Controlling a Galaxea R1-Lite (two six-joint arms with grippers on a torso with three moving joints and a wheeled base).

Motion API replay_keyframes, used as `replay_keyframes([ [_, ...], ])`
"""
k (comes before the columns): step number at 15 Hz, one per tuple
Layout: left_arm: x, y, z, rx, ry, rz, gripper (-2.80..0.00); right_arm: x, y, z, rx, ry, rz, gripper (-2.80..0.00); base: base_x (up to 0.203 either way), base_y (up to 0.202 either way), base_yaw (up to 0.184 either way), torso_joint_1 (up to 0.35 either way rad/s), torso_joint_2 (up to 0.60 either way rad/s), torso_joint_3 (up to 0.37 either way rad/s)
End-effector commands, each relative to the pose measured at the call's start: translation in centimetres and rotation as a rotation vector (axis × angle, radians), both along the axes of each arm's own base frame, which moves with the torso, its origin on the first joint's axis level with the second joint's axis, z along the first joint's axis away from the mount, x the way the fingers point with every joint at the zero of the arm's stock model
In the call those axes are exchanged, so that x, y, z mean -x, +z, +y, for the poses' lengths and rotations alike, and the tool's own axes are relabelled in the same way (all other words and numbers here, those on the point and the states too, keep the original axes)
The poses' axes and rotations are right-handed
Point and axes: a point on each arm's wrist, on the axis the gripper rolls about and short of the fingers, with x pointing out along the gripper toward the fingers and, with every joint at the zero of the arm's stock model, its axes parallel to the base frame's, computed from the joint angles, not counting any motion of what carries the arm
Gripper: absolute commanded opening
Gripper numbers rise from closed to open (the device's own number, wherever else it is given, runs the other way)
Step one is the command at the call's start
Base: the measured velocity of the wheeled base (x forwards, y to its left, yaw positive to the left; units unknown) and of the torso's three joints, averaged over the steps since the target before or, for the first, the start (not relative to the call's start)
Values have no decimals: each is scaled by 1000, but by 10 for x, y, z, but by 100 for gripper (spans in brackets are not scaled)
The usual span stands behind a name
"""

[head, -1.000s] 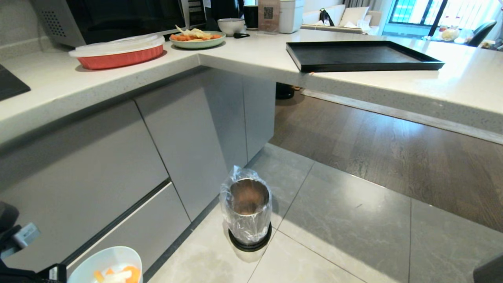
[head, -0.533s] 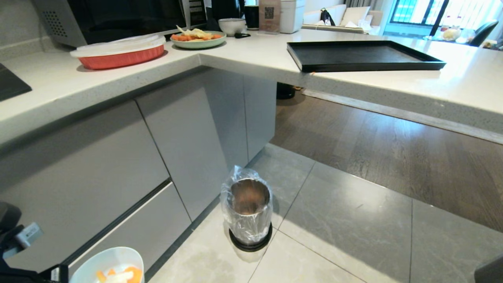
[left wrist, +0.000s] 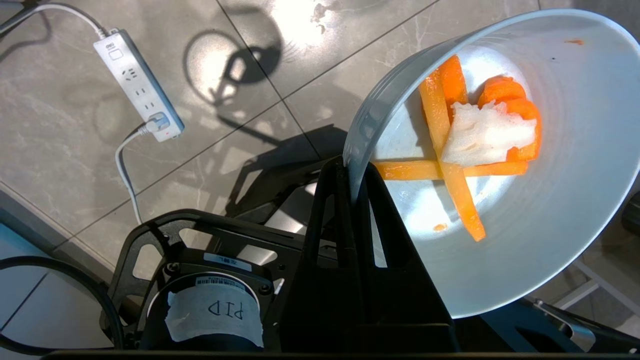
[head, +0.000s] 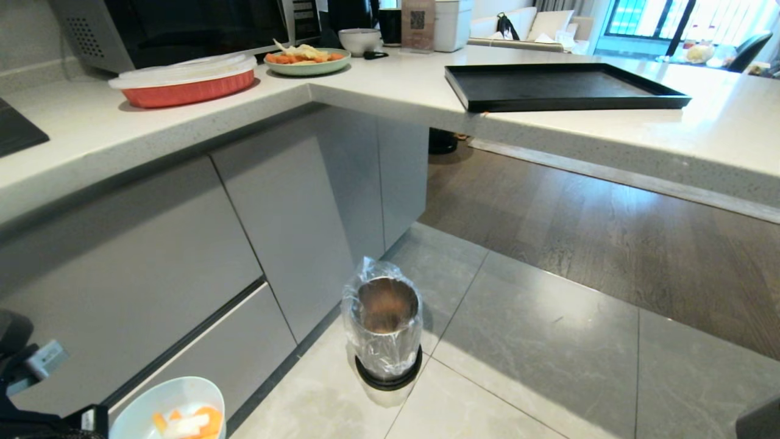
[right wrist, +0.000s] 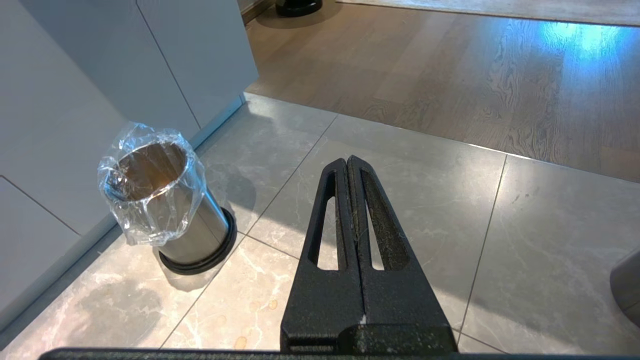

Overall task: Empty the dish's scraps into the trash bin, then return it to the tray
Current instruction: Move the bowl over the trash can

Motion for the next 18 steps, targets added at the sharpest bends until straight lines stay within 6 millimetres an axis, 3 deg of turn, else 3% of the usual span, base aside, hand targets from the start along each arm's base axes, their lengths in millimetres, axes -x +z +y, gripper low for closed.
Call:
replay_keyframes([
  [1,0,0,-1,2,-4,3,-280,0,0,0,-1,0,-1,-280,0,0,0,0,0,0],
  [18,0,0,-7,3,-56,3,-280,0,0,0,-1,0,-2,-280,0,0,0,0,0,0],
])
